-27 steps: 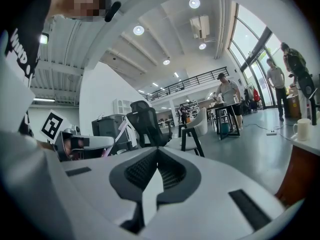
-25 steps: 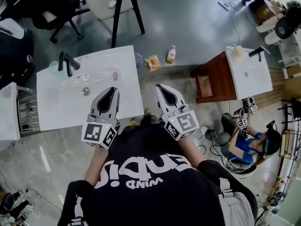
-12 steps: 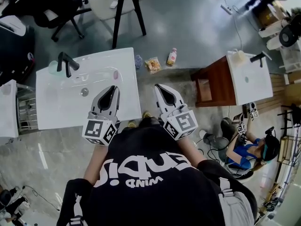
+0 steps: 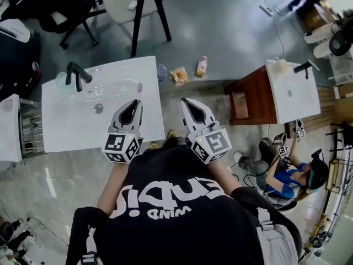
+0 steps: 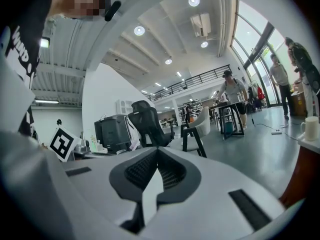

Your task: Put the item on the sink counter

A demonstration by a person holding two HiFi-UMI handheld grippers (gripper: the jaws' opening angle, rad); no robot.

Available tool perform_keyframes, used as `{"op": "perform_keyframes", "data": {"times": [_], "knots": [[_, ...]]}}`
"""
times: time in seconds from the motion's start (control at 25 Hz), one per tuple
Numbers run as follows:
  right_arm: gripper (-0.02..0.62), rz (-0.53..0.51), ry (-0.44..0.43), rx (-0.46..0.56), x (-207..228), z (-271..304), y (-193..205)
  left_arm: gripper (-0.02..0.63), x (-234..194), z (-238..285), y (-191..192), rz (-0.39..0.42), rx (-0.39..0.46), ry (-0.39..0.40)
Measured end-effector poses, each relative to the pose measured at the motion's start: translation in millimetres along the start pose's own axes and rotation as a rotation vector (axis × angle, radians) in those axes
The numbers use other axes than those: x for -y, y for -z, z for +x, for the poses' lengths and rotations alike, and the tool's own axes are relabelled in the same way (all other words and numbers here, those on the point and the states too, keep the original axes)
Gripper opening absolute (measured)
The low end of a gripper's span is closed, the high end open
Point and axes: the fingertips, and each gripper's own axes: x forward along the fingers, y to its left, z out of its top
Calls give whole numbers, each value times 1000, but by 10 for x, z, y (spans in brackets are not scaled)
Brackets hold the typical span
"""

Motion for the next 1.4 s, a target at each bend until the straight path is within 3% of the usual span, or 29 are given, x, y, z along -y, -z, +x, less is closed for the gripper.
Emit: {"op": "perform_keyframes", "data": {"times": [0.56,0.84,1.4], "knots": [[18,-4,-8,-5,45,7,-5,51,-27,345,648,-28,-175,23],[18,-9,-23,-12,62,29,2,49,-109,510,984,-73,-277,-7],[18,-2,0,-18,137,22,40,51,-117,638,1547,-36,-473,-22]]}}
